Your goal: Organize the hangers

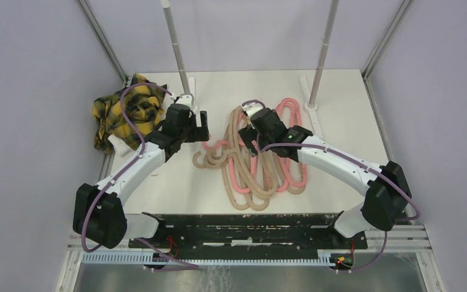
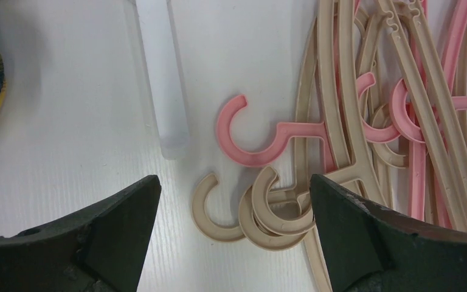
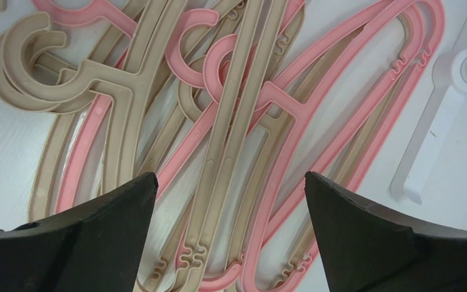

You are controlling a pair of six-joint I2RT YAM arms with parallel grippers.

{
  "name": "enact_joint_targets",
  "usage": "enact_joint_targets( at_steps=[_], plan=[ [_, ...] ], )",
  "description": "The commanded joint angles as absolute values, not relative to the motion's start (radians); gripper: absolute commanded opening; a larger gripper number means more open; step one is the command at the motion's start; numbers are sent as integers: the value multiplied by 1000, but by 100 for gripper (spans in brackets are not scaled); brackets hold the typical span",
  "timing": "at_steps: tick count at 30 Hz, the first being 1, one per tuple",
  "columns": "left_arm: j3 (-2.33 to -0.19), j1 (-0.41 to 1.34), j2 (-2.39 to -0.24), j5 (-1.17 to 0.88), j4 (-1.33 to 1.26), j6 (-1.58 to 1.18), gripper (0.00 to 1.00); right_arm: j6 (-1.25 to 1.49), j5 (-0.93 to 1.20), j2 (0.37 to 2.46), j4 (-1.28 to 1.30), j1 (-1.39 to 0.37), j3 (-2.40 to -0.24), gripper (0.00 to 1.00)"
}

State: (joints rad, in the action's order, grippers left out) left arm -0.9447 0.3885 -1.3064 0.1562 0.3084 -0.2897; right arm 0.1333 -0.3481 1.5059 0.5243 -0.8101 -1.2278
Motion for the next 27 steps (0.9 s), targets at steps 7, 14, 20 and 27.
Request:
enact_joint_targets(
  at_steps=[7,14,20,27],
  plan=[
    [-994,391,-1282,262,346,-294,99,152,-186,1469,431,-812,-1173,100],
    [-985,388,-1275,328,377,-315,99,207,-16,1582,419,-845,-1172,77],
    [-963,379,-1254,328,369,-331,99,224,-12,1664,411,-900,-1165,72],
    [-963,376,-1246,326,370,-324,99,234,-77,1714,382,-905,-1140,71]
  ],
)
